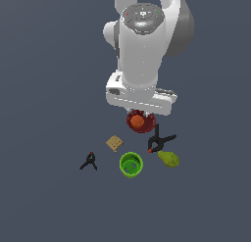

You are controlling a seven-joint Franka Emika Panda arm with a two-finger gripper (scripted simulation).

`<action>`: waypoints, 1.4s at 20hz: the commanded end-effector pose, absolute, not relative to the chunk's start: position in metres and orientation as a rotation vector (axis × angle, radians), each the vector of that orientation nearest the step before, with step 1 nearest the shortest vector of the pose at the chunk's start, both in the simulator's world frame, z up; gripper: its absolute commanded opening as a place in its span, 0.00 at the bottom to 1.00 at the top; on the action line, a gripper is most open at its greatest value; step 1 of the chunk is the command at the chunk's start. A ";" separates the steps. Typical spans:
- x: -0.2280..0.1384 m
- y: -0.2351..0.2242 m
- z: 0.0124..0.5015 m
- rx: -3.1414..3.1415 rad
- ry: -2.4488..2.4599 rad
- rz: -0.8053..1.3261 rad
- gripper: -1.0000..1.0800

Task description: Pick up a designated object from a clutter of objects.

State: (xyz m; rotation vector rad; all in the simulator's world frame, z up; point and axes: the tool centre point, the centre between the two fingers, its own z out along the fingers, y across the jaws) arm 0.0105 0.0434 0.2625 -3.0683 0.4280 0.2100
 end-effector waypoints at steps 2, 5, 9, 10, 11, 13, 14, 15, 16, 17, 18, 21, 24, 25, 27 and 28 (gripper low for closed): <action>0.010 0.050 0.245 -3.038 0.573 0.282 0.62; 0.009 0.055 0.230 -3.008 0.696 0.344 0.62; 0.006 0.063 0.209 -2.964 0.859 0.428 0.62; 0.006 0.064 0.204 -2.952 0.900 0.449 0.62; 0.005 0.066 0.199 -2.940 0.940 0.469 0.62; 0.003 0.070 0.189 -2.915 1.021 0.511 0.62; 0.003 0.072 0.184 -2.902 1.061 0.532 0.62; 0.002 0.074 0.179 -2.888 1.102 0.553 0.62; 0.001 0.076 0.174 -2.874 1.142 0.574 0.62; 0.000 0.077 0.169 -2.860 1.182 0.594 0.62; -0.001 0.079 0.164 -2.845 1.222 0.615 0.62; -0.005 0.085 0.149 -2.799 1.342 0.677 0.62; -0.009 0.090 0.134 -2.749 1.462 0.738 0.62; -0.010 0.092 0.129 -2.732 1.502 0.758 0.62; -0.013 0.096 0.119 -2.696 1.581 0.799 0.62; -0.015 0.098 0.115 -2.677 1.621 0.819 0.62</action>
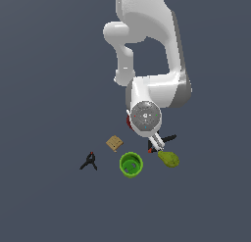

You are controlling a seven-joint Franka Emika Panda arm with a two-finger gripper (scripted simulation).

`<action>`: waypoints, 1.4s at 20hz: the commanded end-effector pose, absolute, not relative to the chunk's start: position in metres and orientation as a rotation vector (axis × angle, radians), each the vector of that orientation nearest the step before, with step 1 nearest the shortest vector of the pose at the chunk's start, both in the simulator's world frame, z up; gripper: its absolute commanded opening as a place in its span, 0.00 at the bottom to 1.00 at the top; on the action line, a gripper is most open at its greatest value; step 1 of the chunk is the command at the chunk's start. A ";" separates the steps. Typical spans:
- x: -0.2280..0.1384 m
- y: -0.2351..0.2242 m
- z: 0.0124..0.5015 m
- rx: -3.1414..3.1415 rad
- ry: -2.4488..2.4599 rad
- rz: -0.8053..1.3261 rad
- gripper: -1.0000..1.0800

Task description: Pick up a designated object from a clutter of objects.

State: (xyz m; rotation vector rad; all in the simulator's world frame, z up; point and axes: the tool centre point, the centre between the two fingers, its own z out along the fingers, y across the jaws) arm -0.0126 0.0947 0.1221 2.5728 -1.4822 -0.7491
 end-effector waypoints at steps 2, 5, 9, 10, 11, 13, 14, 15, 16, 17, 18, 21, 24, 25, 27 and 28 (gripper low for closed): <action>-0.018 0.101 0.106 2.461 -1.578 -0.797 0.62; -0.022 0.105 0.094 2.379 -1.640 -0.827 0.62; -0.027 0.109 0.082 2.292 -1.699 -0.855 0.62; -0.028 0.110 0.080 2.274 -1.710 -0.860 0.62; -0.028 0.111 0.078 2.258 -1.720 -0.865 0.62; -0.030 0.112 0.074 2.232 -1.736 -0.872 0.62; -0.030 0.113 0.073 2.222 -1.742 -0.875 0.62; -0.031 0.113 0.072 2.213 -1.747 -0.877 0.62; -0.031 0.114 0.071 2.207 -1.751 -0.879 0.62; -0.031 0.114 0.070 2.202 -1.754 -0.880 0.62; -0.032 0.114 0.070 2.199 -1.755 -0.881 0.62; -0.032 0.114 0.070 2.204 -1.752 -0.880 0.62; -0.034 0.115 0.066 2.203 -1.752 -0.881 0.62; -0.036 0.116 0.064 2.203 -1.752 -0.881 0.62; -0.040 0.117 0.058 2.201 -1.754 -0.881 0.62; -0.042 0.118 0.055 2.200 -1.755 -0.881 0.62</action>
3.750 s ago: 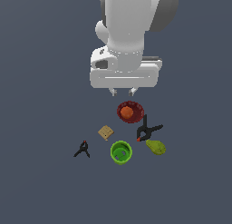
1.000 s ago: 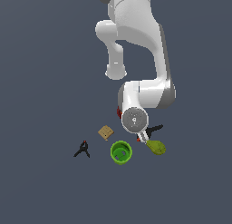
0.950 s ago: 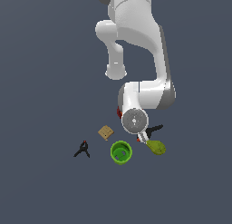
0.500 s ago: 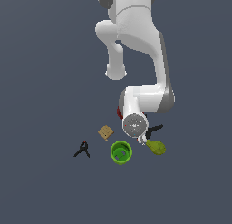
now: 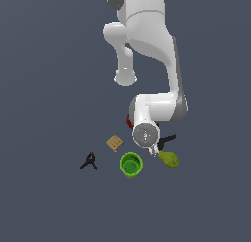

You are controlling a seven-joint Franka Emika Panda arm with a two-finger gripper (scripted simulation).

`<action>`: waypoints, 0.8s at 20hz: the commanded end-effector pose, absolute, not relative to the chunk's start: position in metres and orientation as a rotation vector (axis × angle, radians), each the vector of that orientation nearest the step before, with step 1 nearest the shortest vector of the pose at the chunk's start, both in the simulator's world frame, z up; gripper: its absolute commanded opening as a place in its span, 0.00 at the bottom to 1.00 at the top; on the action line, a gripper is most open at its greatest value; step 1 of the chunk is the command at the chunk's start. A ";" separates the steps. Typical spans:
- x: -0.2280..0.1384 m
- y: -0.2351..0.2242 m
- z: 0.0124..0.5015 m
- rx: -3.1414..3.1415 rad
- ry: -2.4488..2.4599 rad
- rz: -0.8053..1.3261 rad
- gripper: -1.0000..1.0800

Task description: Pick up a designated object from a clutter of objects.

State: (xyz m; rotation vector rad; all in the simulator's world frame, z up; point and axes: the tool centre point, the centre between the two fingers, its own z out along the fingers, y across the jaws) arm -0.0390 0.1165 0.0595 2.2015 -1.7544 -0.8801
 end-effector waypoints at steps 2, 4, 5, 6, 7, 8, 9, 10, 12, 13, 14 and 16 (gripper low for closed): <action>-0.046 0.119 0.050 2.198 -1.755 -0.880 0.62; -0.048 0.119 0.047 2.197 -1.756 -0.880 0.62; -0.049 0.120 0.046 2.197 -1.756 -0.880 0.62; -0.049 0.120 0.046 2.197 -1.756 -0.880 0.62; -0.049 0.120 0.046 2.197 -1.756 -0.880 0.00; -0.049 0.120 0.046 2.197 -1.756 -0.880 0.00; -0.049 0.120 0.046 2.197 -1.756 -0.880 0.00; -0.049 0.120 0.046 2.197 -1.756 -0.880 0.00; -0.049 0.120 0.046 2.197 -1.756 -0.880 0.00; -0.049 0.120 0.046 2.197 -1.756 -0.880 0.00; -0.049 0.120 0.046 2.197 -1.756 -0.880 0.00; -0.049 0.120 0.046 2.197 -1.756 -0.880 0.00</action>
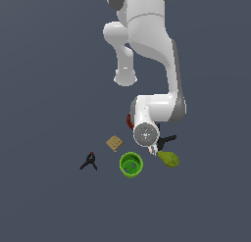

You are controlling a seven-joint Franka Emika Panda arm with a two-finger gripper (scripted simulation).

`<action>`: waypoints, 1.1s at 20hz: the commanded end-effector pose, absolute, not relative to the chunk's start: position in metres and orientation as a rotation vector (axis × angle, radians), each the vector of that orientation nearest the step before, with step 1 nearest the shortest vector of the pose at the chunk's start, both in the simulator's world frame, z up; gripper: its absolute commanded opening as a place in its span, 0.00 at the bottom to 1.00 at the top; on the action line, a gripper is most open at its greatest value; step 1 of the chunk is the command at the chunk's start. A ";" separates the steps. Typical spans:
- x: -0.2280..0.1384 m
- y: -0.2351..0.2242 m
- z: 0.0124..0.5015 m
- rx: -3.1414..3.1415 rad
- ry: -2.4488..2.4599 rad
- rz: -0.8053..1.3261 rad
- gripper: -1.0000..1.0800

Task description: Pick up a designated object from a clutter of objects.

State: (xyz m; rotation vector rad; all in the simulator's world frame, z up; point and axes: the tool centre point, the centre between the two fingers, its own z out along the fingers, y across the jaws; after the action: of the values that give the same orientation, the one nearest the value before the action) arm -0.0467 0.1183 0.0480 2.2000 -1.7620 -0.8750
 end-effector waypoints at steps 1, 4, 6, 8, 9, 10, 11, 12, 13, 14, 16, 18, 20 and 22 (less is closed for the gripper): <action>-0.047 0.118 0.048 2.200 -1.762 -0.875 0.00; -0.044 0.120 0.052 2.210 -1.759 -0.869 0.00; -0.040 0.123 0.060 2.228 -1.753 -0.857 0.00; -0.033 0.127 0.071 2.255 -1.745 -0.840 0.00; -0.029 0.130 0.079 2.273 -1.739 -0.829 0.00; -0.024 0.133 0.087 2.292 -1.733 -0.816 0.00; -0.019 0.136 0.097 2.314 -1.726 -0.802 0.00; -0.014 0.140 0.108 2.339 -1.717 -0.786 0.00; -0.008 0.145 0.120 2.366 -1.708 -0.767 0.00; -0.002 0.150 0.134 2.395 -1.697 -0.747 0.00; 0.010 0.161 0.165 2.461 -1.671 -0.700 0.00; 0.021 0.174 0.202 2.537 -1.638 -0.645 0.00; 0.031 0.189 0.244 2.620 -1.599 -0.580 0.00; 0.037 0.203 0.287 2.702 -1.556 -0.513 0.00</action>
State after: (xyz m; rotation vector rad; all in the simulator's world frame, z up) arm 0.0323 0.1919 0.2520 2.6366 -1.5874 -0.5680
